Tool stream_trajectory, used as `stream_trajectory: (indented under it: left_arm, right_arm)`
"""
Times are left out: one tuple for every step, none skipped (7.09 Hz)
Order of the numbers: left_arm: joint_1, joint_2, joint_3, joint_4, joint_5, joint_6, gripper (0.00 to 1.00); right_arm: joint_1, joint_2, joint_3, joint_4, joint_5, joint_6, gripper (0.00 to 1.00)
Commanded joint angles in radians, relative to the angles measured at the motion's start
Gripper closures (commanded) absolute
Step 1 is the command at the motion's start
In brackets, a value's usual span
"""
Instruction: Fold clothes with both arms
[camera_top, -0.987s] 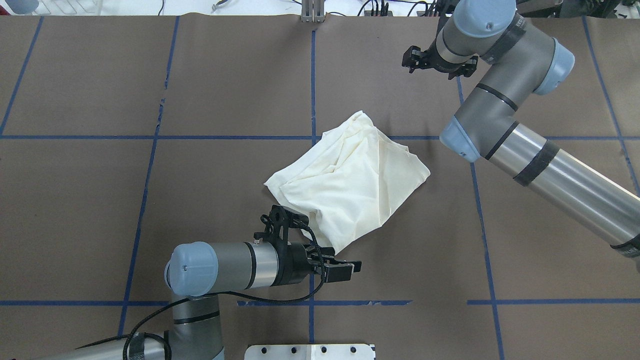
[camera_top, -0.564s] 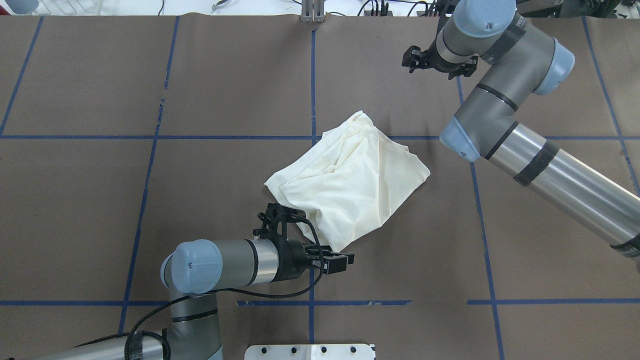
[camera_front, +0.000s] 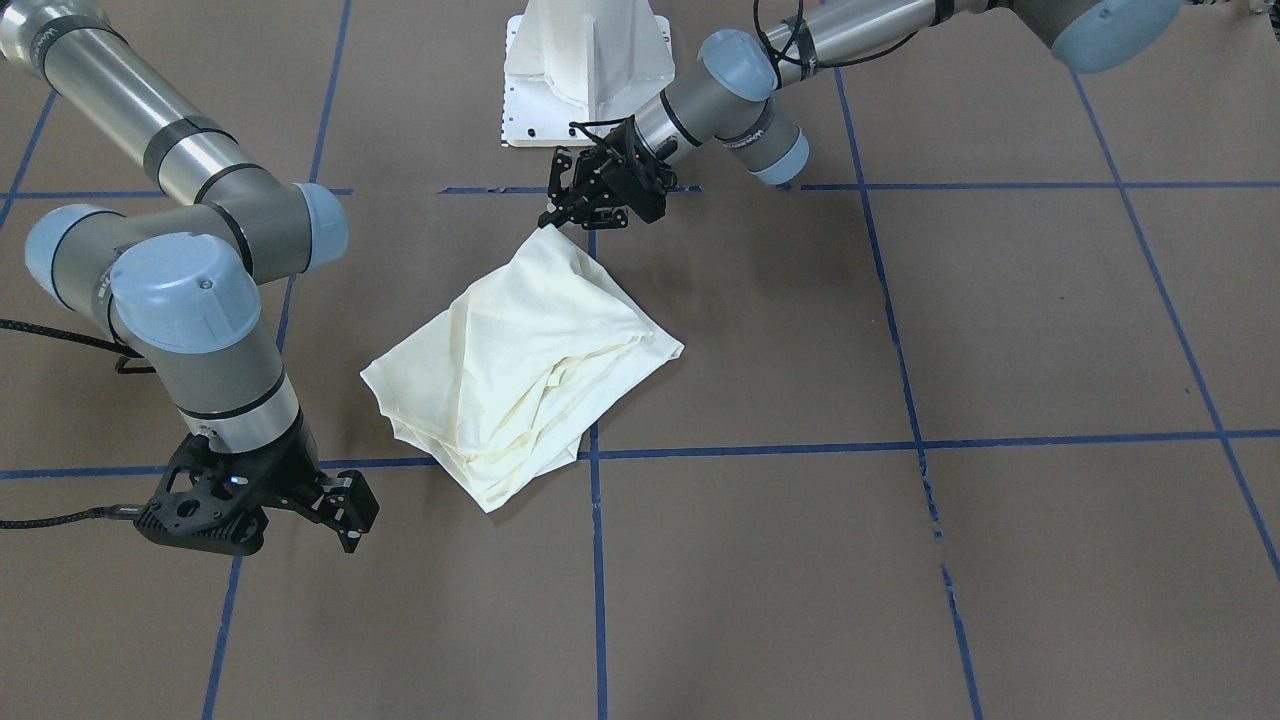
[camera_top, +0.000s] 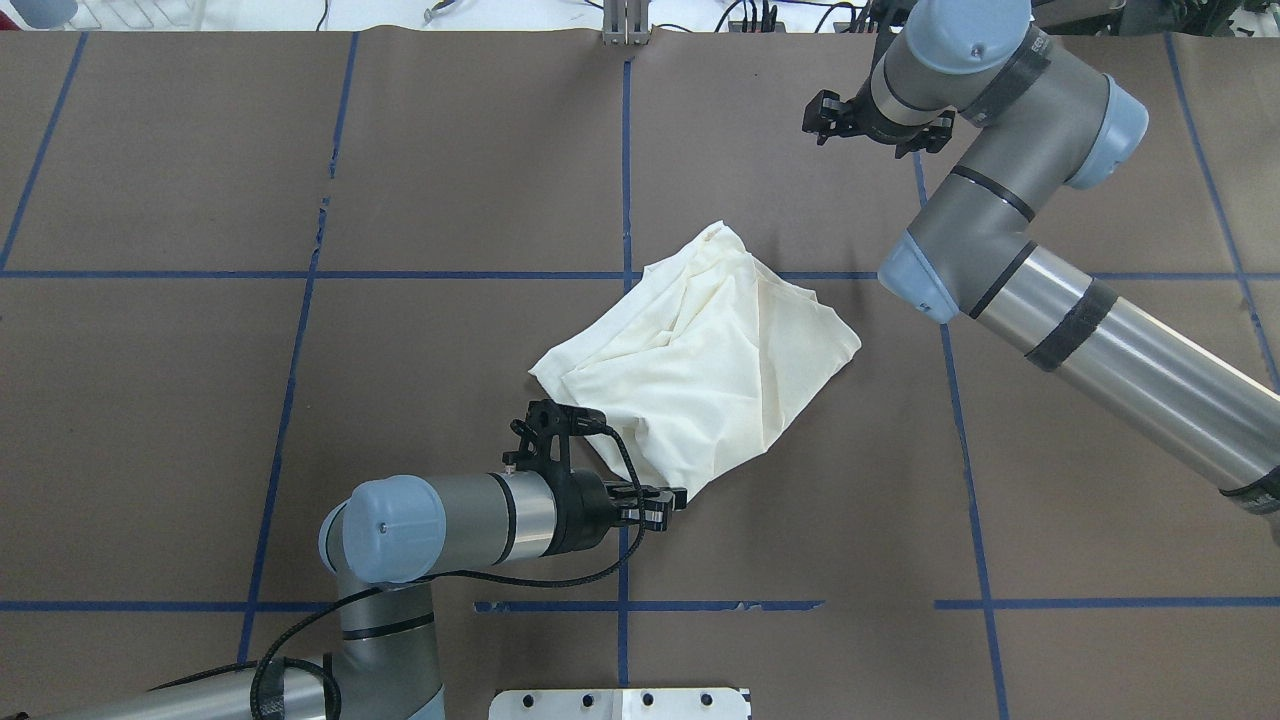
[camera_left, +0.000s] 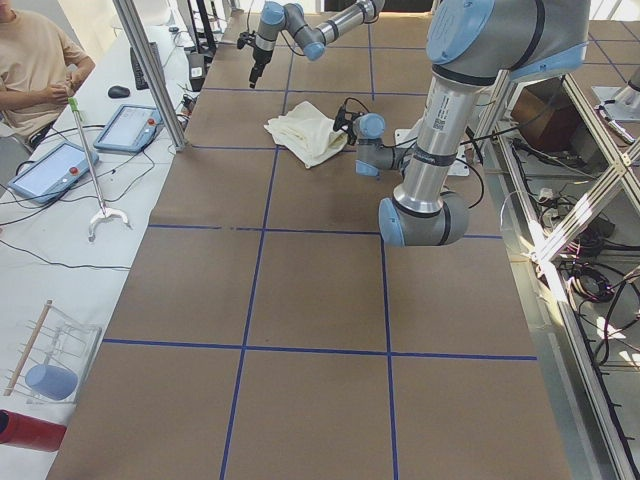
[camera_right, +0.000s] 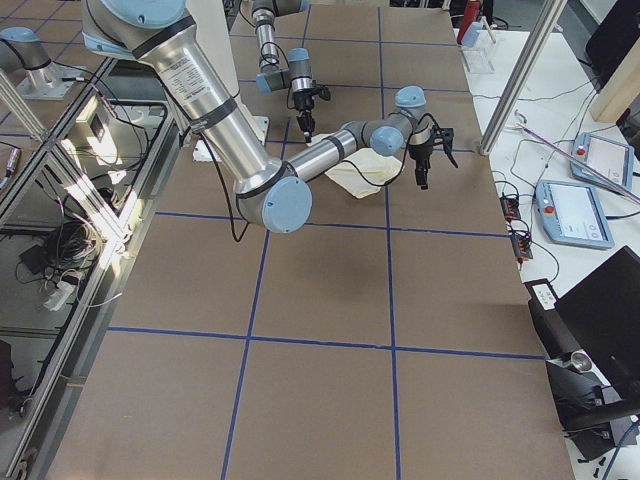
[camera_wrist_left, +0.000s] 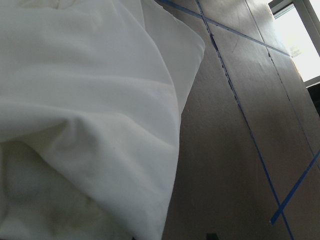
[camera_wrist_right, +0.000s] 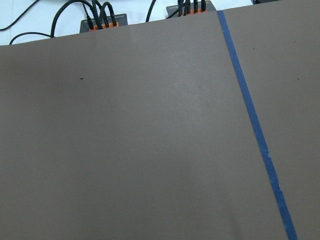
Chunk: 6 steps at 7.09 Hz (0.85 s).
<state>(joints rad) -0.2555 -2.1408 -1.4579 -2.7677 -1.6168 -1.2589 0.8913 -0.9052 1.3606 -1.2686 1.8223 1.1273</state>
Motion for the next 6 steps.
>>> stream_trajectory:
  left_arm:
    - [-0.049,0.054,-0.03,0.014,-0.014,0.01,1.0]
    - [-0.115,0.117,-0.079,0.013,-0.106,0.074,1.0]
    - [-0.164,0.183,-0.1,0.008,-0.153,0.175,1.0]
    - [-0.207,0.202,-0.099,0.013,-0.159,0.27,1.0]
    - [-0.262,0.202,-0.091,0.019,-0.197,0.303,1.0]
    - [-0.312,0.208,-0.072,0.017,-0.256,0.327,1.0]
  right_arm:
    - [0.0,-0.001,0.002,0.0,0.0,0.0,0.0]
    - [0.0,-0.001,0.002,0.0,-0.001,0.002,0.0]
    - [0.0,-0.003,0.002,0.0,-0.001,0.003,0.0]
    - [0.0,-0.004,0.003,0.0,-0.001,0.005,0.0]
    - [0.0,-0.004,0.003,0.0,-0.001,0.006,0.0]
    - [0.0,-0.006,0.003,0.0,-0.001,0.005,0.0]
